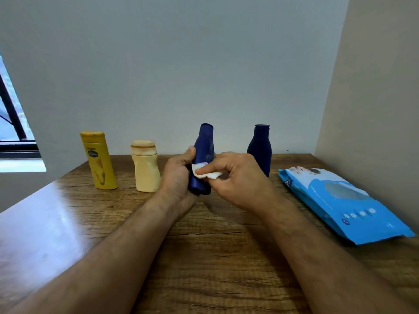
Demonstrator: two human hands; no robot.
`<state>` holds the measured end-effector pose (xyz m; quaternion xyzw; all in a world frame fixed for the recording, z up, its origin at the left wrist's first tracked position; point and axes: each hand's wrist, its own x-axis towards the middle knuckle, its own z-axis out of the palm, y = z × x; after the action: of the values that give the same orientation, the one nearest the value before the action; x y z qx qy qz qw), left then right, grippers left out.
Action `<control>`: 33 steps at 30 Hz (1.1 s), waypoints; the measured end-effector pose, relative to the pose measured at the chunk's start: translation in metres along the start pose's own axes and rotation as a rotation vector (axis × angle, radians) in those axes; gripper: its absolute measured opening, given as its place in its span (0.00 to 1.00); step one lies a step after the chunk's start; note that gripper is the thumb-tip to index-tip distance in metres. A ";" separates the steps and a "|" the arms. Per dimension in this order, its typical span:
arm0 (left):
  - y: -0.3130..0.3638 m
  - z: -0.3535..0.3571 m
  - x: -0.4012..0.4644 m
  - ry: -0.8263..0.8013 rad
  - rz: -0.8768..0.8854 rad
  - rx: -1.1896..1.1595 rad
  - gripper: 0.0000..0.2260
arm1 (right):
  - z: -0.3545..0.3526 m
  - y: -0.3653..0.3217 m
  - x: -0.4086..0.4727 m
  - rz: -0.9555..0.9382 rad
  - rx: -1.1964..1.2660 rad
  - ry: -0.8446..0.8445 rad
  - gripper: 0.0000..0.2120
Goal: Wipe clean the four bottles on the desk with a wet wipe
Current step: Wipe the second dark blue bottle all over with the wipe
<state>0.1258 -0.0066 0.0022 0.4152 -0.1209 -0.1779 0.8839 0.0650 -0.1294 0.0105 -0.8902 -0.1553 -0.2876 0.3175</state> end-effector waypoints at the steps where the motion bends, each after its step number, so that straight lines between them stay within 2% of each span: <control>1: 0.000 0.000 0.000 -0.021 0.020 0.023 0.17 | 0.000 0.000 0.000 -0.004 -0.026 -0.001 0.11; 3: -0.002 -0.001 -0.002 -0.069 0.026 0.095 0.17 | -0.002 -0.001 0.000 0.016 -0.011 0.082 0.10; 7: -0.007 0.002 -0.006 -0.096 -0.003 0.262 0.15 | -0.010 0.000 0.004 0.115 -0.027 0.360 0.11; 9: -0.008 0.002 -0.007 -0.106 -0.001 0.281 0.15 | -0.012 0.001 0.005 0.146 -0.065 0.418 0.12; 11: -0.008 0.002 -0.007 -0.091 0.008 0.263 0.15 | -0.013 0.002 0.004 0.135 -0.054 0.372 0.11; 16: -0.004 0.003 -0.002 0.003 -0.013 0.006 0.19 | -0.001 -0.001 0.001 0.049 0.060 -0.013 0.11; 18: -0.002 0.001 0.002 0.046 -0.011 -0.067 0.21 | 0.003 -0.001 0.001 0.049 0.085 -0.082 0.12; 22: -0.003 -0.001 0.000 0.023 -0.008 0.070 0.19 | -0.003 -0.001 0.001 0.063 0.049 0.042 0.10; 28: -0.007 0.006 -0.011 -0.128 -0.076 0.179 0.18 | -0.015 0.000 0.003 0.096 -0.037 0.564 0.12; 30: -0.007 0.008 -0.011 -0.124 -0.063 0.167 0.18 | -0.016 0.002 0.003 0.074 -0.058 0.578 0.13; 33: -0.006 0.008 -0.008 -0.045 -0.001 0.090 0.17 | -0.014 0.006 0.003 0.020 -0.061 0.350 0.12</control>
<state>0.1148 -0.0126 0.0025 0.4507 -0.1484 -0.1820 0.8612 0.0641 -0.1424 0.0184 -0.8372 -0.0801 -0.4396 0.3153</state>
